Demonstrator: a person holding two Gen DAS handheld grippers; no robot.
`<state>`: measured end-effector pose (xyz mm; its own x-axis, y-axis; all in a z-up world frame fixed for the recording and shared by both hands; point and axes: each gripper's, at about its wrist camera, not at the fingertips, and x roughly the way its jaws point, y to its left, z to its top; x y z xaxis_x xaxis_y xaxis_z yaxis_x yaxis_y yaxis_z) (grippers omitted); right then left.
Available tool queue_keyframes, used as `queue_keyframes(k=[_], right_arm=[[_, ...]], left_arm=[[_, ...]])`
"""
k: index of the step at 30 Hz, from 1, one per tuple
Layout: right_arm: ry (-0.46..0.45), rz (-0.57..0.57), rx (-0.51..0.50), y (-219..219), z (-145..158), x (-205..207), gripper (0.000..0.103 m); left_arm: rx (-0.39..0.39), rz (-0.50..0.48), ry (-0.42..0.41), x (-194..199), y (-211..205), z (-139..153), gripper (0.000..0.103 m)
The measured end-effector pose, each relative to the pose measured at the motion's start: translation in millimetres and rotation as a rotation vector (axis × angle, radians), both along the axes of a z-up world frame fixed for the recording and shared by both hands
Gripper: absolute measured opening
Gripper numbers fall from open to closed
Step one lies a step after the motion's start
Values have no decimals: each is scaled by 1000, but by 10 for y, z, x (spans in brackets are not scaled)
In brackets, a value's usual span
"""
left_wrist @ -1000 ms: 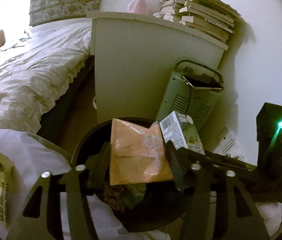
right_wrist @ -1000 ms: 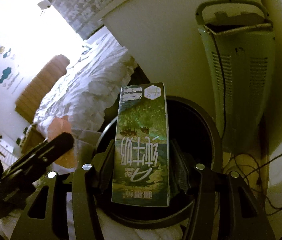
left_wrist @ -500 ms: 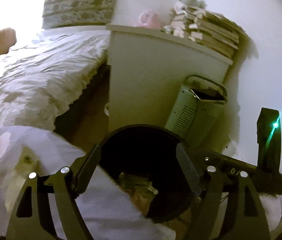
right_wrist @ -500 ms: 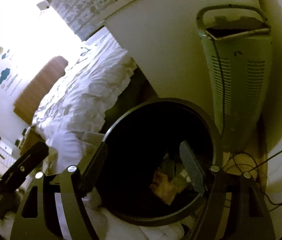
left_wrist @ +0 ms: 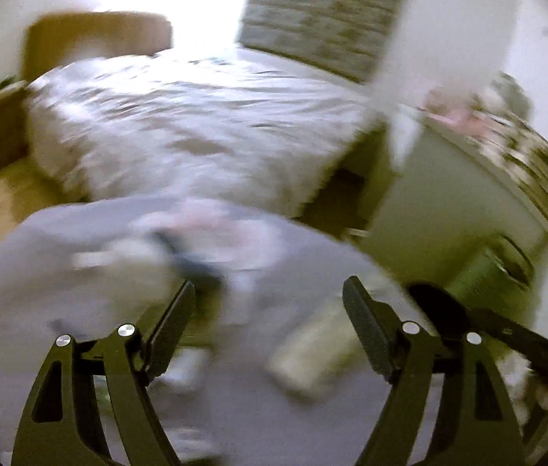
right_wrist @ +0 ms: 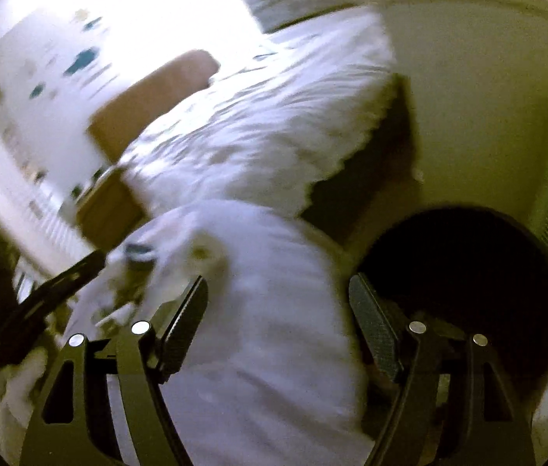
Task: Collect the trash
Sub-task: 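Grasp the white plush toy with the left tool while the right tool grasps the blue wrapper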
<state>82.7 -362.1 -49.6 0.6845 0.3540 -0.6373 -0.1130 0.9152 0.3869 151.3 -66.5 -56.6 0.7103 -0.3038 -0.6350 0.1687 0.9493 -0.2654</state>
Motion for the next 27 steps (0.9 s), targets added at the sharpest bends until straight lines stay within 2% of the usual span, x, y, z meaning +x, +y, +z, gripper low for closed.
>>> queue_keyframes(k=[3, 6, 8, 11, 14, 17, 22, 24, 27], right_arm=[[-21, 120, -28, 477, 114, 222, 69], [-30, 244, -98, 1014, 166, 427, 69], [-33, 327, -158, 1355, 143, 555, 68], [-19, 428, -254, 1798, 32, 733, 63], [-14, 487, -331, 2074, -95, 913, 62], [-10, 527, -376, 2248, -213, 1077, 56], [-4, 583, -414, 2440, -388, 1256, 33], [3, 584, -387, 2429, -409, 1299, 28], [13, 527, -286, 2281, -339, 1314, 23]], left_arm=[[18, 64, 64, 203, 391, -168, 76], [5, 71, 124, 389, 645, -327, 73], [-9, 61, 144, 481, 726, -408, 73], [-35, 38, 163, 592, 800, -497, 67], [-61, 16, 164, 606, 867, -546, 66], [-94, 2, 170, 638, 905, -591, 66], [-128, -19, 177, 649, 925, -618, 70], [-127, -24, 175, 654, 916, -614, 71], [-121, -28, 173, 691, 894, -621, 70]])
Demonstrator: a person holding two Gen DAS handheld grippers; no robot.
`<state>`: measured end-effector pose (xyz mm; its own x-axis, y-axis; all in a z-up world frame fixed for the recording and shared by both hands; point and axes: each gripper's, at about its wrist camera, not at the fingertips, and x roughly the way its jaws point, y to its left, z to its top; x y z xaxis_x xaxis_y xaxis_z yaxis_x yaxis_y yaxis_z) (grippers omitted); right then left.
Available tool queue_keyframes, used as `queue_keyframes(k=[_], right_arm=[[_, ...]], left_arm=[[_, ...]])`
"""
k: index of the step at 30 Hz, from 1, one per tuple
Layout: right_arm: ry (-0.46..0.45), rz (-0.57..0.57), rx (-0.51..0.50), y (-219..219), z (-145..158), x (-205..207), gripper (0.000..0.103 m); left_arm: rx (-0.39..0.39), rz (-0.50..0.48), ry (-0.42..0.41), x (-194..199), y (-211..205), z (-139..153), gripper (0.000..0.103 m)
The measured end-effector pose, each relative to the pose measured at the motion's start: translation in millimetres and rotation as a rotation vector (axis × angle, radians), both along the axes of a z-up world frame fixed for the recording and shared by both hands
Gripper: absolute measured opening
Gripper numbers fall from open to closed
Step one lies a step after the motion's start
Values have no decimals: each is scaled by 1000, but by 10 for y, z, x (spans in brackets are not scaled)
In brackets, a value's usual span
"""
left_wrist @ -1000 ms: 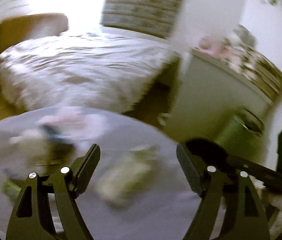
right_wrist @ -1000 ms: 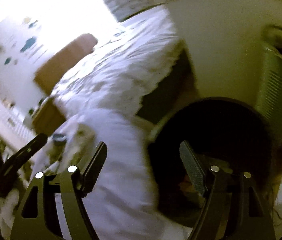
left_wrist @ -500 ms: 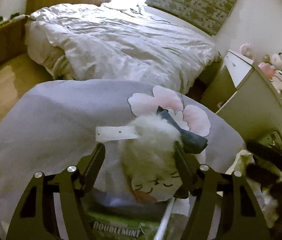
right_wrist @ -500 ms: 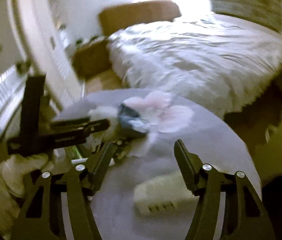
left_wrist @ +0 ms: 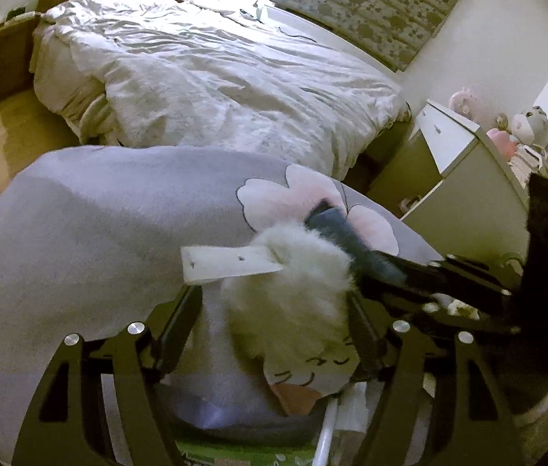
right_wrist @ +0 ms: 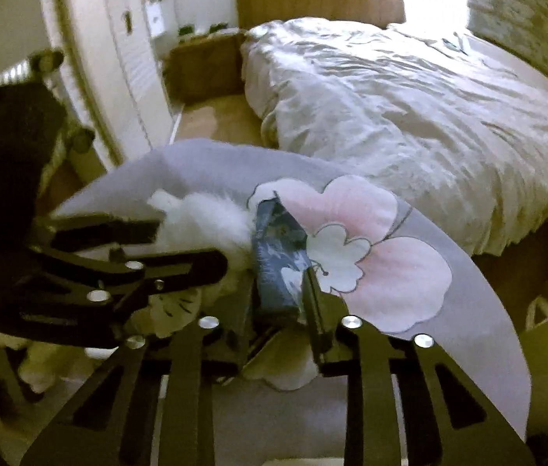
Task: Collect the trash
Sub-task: 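Grasp the white plush toy with the left tool while the right tool grasps the blue wrapper, then carry the plush toy and wrapper over the black bin and open both tools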
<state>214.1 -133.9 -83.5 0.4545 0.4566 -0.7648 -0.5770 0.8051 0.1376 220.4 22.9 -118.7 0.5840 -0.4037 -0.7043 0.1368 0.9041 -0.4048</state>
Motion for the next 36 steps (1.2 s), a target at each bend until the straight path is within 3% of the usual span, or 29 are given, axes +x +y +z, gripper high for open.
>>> queue_keyframes(k=[3, 4, 9, 15, 21, 26, 36], right_arm=[[51, -101, 125, -279, 77, -24, 22], [66, -129, 170, -376, 100, -51, 22], [87, -217, 354, -789, 282, -346, 22], [31, -264, 493, -1201, 636, -790, 22], [-72, -338, 531, -1717, 946, -1271, 22], [-158, -441, 506, -2252, 1119, -1625, 22], [-237, -678, 470, -3367, 1075, -2196, 22]], left_arm=[[-7, -34, 4, 38, -81, -14, 46], [-2, -36, 1, 40, -121, -13, 42], [8, -17, -32, -36, -183, 111, 39], [3, -12, -151, -394, -279, 580, 39], [30, -70, -252, -763, -701, 1004, 39], [57, -207, -312, -1053, -1440, 1222, 39], [72, -436, -353, -1353, -2704, 1214, 39]])
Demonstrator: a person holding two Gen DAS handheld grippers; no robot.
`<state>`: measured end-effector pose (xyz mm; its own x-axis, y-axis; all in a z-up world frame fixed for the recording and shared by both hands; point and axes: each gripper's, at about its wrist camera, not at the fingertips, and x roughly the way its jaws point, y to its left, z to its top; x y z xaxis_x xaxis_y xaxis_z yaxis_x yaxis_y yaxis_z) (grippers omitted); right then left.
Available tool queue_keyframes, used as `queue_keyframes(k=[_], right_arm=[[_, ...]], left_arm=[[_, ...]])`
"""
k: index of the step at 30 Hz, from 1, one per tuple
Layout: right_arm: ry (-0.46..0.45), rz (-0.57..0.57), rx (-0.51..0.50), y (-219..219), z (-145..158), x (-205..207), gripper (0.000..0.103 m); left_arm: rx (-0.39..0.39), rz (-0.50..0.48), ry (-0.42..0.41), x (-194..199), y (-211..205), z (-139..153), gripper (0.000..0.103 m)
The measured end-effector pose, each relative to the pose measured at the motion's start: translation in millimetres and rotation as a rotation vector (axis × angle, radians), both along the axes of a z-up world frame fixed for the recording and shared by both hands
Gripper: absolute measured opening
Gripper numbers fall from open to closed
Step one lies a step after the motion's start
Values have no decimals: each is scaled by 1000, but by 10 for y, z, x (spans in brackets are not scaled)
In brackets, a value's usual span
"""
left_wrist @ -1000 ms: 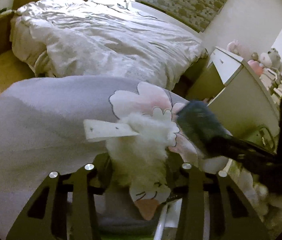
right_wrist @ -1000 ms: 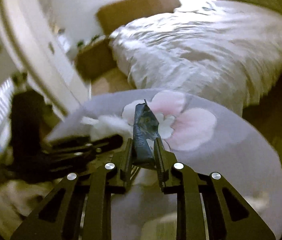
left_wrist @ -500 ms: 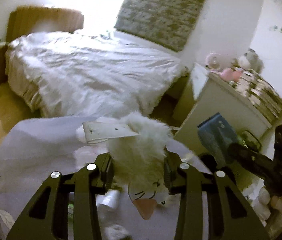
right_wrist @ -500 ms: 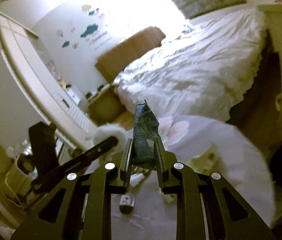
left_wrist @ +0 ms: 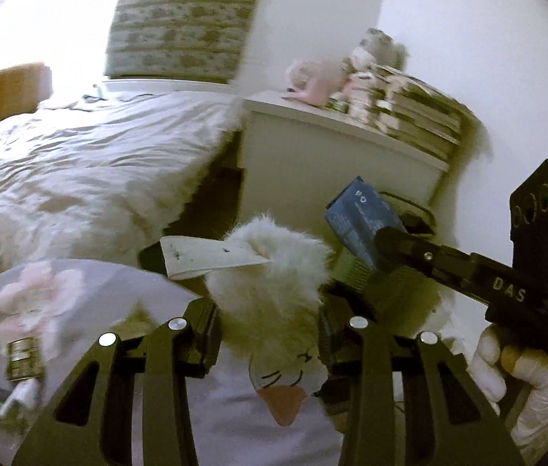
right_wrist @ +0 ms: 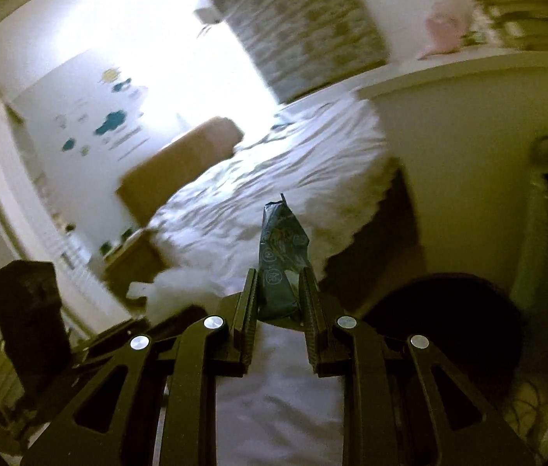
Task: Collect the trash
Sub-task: 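Carry the plush toy and wrapper over the black bin and open both tools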
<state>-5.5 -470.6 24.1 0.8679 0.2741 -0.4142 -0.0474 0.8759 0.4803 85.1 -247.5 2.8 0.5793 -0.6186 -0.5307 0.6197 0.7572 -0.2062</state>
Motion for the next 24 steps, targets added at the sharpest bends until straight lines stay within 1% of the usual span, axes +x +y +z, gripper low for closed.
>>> queue_keyframes(k=[4, 8, 13, 19, 24], right_arm=[[22, -69, 13, -362, -136, -132, 22], [45, -104, 23, -551, -284, -176, 22], [88, -130, 34, -685, -492, -123, 22], [140, -144, 49, -738, -741, -110, 22], [171, -147, 56, -777, -876, -97, 22]], left_arm=[[10, -41, 0, -62, -303, -32, 39], [24, -66, 11, -80, -528, -111, 39], [46, -85, 25, -94, -686, -196, 39], [73, -96, 46, -81, -812, -312, 39], [90, -100, 66, -67, -863, -411, 39]])
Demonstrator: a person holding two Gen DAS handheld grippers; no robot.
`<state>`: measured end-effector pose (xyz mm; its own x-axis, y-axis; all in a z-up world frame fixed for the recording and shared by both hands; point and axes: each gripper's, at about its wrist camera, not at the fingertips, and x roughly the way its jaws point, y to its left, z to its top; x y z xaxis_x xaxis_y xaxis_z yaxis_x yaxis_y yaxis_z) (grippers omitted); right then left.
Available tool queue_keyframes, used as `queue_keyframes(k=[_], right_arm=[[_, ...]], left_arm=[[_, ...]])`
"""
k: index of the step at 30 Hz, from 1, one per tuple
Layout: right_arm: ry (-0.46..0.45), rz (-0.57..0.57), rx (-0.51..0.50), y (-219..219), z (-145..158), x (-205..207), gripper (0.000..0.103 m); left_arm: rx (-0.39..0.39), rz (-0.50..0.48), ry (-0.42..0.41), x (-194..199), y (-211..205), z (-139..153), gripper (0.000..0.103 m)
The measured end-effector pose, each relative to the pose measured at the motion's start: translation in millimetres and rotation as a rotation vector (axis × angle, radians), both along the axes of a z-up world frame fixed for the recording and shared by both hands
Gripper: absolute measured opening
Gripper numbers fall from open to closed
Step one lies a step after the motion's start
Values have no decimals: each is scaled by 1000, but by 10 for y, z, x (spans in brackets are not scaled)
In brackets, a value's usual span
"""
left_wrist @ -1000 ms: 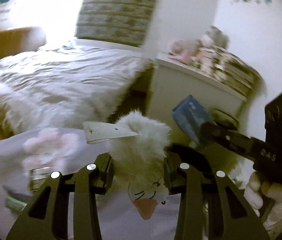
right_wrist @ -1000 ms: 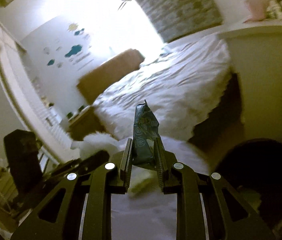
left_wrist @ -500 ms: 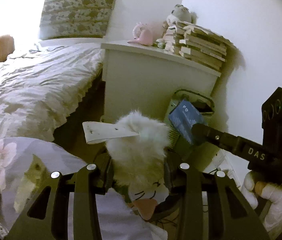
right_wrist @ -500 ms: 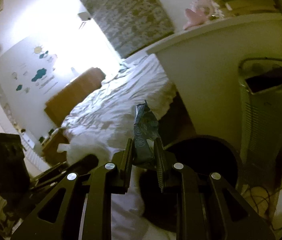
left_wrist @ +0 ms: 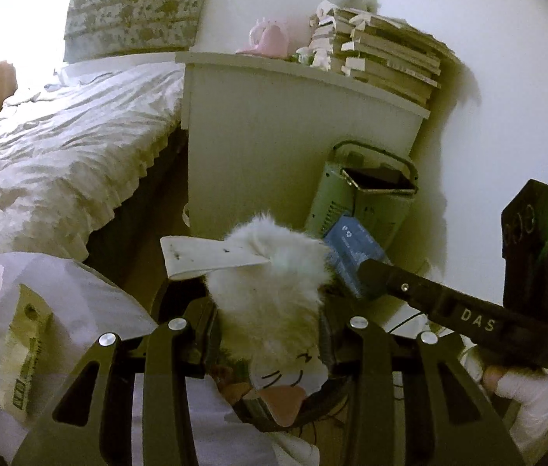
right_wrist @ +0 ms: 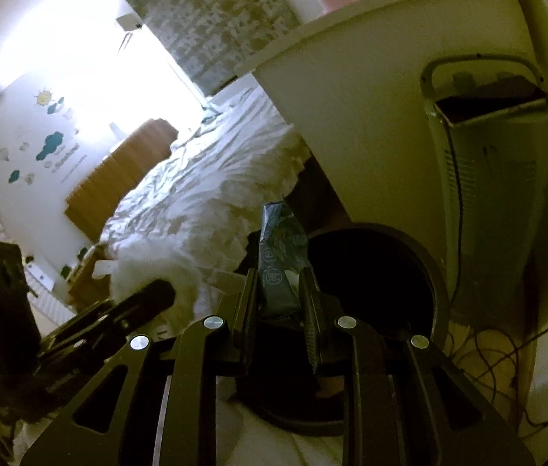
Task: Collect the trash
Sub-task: 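Carry the plush toy and wrapper over the black bin and open both tools, then grasp the green Doublemint can with the left tool while the right tool grasps the black battery card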
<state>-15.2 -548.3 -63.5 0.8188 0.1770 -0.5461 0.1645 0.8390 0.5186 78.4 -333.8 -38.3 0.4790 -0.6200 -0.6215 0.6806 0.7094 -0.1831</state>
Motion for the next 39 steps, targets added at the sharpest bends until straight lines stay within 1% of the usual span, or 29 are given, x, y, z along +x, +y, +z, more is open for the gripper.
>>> queue_keyframes(k=[6, 12, 14, 17, 18, 19, 20, 21, 23, 26, 30, 32, 33, 34, 35, 39], right_arm=[[29, -9, 14, -22, -70, 20, 22], [49, -17, 25, -41, -129, 26, 22], [57, -24, 30, -54, -137, 25, 22], [71, -45, 38, -66, -140, 7, 24], [72, -50, 41, -60, -134, -1, 31], [72, -58, 44, -61, -126, -10, 36], [68, -74, 48, -67, -117, -27, 48], [65, -79, 51, -83, -116, -40, 53], [64, -81, 49, -72, -95, -46, 53], [61, -78, 45, -53, -77, -45, 53], [59, -63, 36, 20, -40, -28, 53], [60, -49, 31, 87, -11, -1, 53], [61, -40, 28, 134, 0, 17, 53], [63, -28, 24, 191, 12, 38, 53], [64, -19, 21, 238, 23, 52, 53], [71, 46, 0, 533, 83, 200, 53]], left_arm=[[15, -3, 16, 12, -65, -82, 40], [23, -14, 14, 4, -161, -98, 41], [23, -17, 11, 2, -172, -92, 43], [19, -12, 7, -7, -164, -69, 53], [19, -13, 6, -12, -173, -60, 60], [17, -10, -1, -24, -167, -41, 67], [16, -8, -7, -32, -166, -29, 71], [15, -4, -17, -45, -160, -10, 75], [13, -2, -30, -66, -144, 35, 79], [7, 3, -42, -89, -100, 90, 80], [-1, 20, -53, -105, 8, 146, 81], [-3, 41, -59, -104, 127, 169, 82], [-2, 51, -62, -105, 171, 178, 85], [-3, 70, -67, -103, 259, 183, 91], [-5, 90, -74, -101, 345, 186, 92], [-7, 193, -69, -17, 842, 166, 92]])
